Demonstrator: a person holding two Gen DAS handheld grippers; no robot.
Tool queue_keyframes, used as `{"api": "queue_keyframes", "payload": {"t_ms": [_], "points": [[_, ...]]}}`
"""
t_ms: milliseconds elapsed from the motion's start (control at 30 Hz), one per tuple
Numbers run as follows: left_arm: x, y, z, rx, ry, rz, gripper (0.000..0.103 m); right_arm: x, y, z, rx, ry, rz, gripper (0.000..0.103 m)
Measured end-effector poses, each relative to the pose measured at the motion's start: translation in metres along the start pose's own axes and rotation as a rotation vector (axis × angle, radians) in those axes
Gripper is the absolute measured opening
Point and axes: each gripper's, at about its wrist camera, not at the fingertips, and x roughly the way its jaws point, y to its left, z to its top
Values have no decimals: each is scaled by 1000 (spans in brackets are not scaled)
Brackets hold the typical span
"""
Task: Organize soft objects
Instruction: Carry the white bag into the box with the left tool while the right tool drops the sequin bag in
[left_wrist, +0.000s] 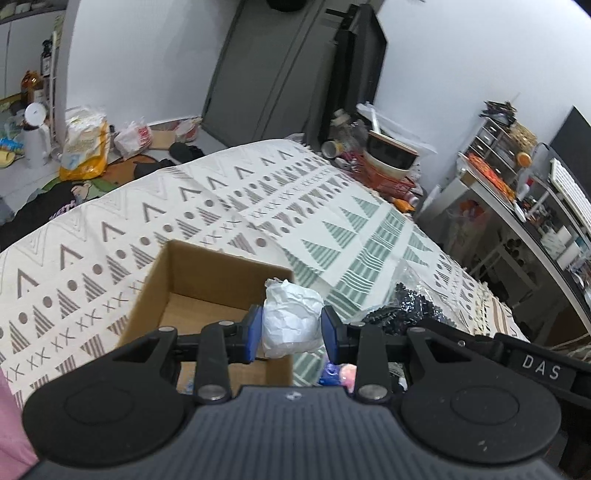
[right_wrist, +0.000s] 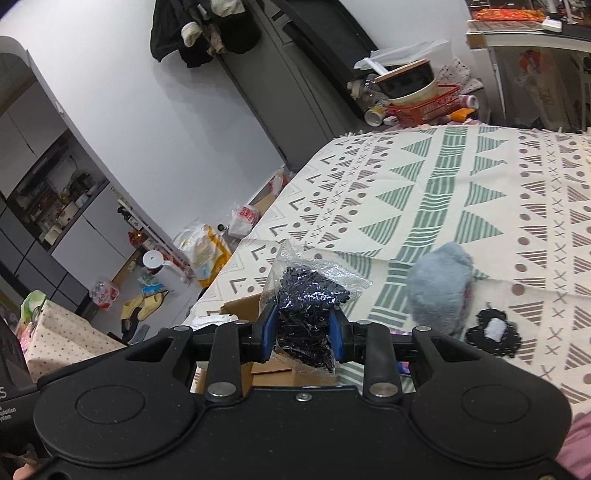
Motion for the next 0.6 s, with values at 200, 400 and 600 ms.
{"api": "queue_keyframes", "payload": {"t_ms": [200, 400, 600], "points": [[4, 21, 8, -34, -3, 17, 33, 19, 16, -4, -17, 22, 17, 29], [19, 50, 11, -90, 20, 65, 33, 45, 27, -9, -31, 65, 21, 29], [34, 66, 12, -126, 55, 95, 33, 61, 37, -14, -43, 92, 18, 29]]}}
